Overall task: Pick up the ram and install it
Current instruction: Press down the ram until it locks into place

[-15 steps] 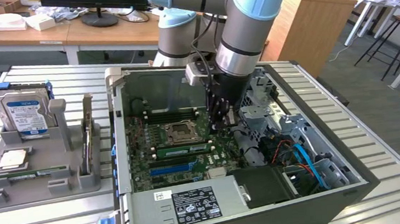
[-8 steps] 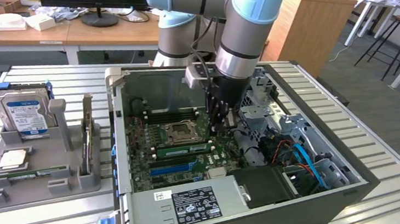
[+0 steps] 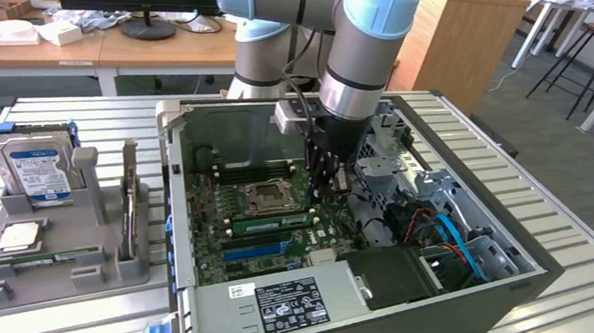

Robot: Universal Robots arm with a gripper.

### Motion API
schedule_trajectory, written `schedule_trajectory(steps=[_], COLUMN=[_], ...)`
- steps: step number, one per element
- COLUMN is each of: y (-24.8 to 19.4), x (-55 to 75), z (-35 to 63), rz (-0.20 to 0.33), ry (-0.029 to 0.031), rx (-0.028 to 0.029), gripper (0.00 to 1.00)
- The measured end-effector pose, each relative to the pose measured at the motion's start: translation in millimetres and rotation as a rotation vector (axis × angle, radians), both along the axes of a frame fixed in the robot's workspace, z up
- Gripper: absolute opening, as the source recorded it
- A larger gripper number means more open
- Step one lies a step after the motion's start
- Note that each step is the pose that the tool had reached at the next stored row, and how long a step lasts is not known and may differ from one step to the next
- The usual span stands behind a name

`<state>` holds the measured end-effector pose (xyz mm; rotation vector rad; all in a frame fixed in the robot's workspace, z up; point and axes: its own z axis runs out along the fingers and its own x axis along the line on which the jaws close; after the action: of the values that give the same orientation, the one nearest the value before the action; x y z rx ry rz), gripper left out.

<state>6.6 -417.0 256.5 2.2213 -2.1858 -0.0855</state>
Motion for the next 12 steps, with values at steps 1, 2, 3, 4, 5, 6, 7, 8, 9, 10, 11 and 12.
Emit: schedule_trajectory(steps=[1, 2, 3, 4, 5, 6, 7, 8, 9, 10, 11, 12], y=[0.0, 0.0, 0.0, 0.1, 0.1, 0.1, 0.1, 0.0, 0.0, 0.1, 0.8, 2.0], x=[0.0, 0.2, 1.0, 2.2, 3.5, 4.7, 5.2, 5.2, 5.2, 5.2, 5.2, 5.2], z=[0.0, -0.1, -0.1, -0.2, -0.2, -0.2, -0.2, -0.2, -0.2, -0.2, -0.2, -0.3], rz=[0.000, 0.000, 0.000, 0.000, 0.000, 0.000, 0.000, 0.000, 0.000, 0.000, 0.000, 0.000], ry=[0.0000, 0.0000, 0.0000, -0.0001, 0.0000, -0.0001, -0.0001, 0.0000, -0.0001, 0.0000, -0.0001, -0.0001], rx=[0.0001, 0.0002, 0.0001, 0.0003, 0.0005, 0.0004, 0.0003, 0.0003, 0.0003, 0.0003, 0.0004, 0.0004], gripper=[0.10, 0.10, 0.10, 0.10, 0.10, 0.10, 0.10, 0.10, 0.10, 0.10, 0.10, 0.10])
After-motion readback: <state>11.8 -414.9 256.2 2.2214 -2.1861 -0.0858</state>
